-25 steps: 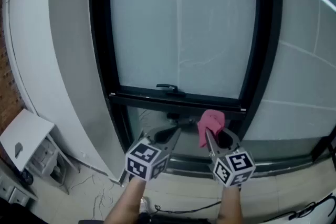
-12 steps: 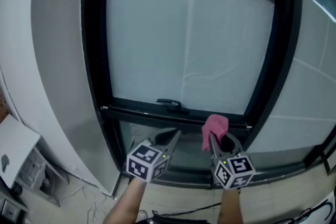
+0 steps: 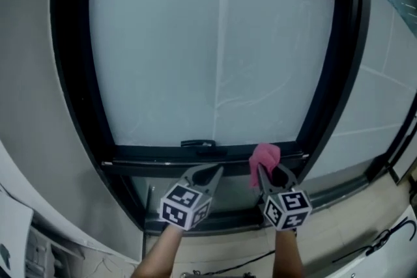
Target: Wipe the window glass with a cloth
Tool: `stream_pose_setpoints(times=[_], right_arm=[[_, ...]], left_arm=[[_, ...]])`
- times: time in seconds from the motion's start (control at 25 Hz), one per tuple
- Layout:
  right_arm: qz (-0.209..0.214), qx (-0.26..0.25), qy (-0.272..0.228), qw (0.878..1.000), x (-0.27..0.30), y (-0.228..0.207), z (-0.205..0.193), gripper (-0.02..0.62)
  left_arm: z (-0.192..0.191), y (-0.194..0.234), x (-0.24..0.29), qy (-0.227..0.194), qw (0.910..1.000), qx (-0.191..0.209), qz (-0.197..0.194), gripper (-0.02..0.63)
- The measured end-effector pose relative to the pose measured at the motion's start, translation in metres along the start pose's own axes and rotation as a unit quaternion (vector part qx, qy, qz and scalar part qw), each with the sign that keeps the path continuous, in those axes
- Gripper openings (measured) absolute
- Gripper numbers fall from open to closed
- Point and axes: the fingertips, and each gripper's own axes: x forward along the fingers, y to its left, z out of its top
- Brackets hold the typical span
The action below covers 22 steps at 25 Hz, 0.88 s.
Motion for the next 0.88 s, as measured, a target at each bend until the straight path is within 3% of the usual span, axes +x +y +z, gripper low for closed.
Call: stream_pose_setpoints(times=[0.28, 0.64, 0.88], right_arm=[[-0.092, 0.006, 0.015, 0.996, 0.015, -0.079, -0.014, 0.094], [-0.161, -0.003, 0.024, 0.987, 0.055, -0.192, -0.037, 0.094], [-0.209, -0.006, 0.036, 0.977, 0.084, -0.237, -0.059, 0.094]], left_arm=[[-0.007, 0.0, 0.049, 0.01, 0.9997, -0.007, -0.022, 0.008], [-0.009, -0.008, 0.111, 0.022, 0.9996, 0.001, 0.019, 0.008], [-0.023, -0.007, 0.136, 0.036, 0.9982, -0.004, 0.047, 0.008]])
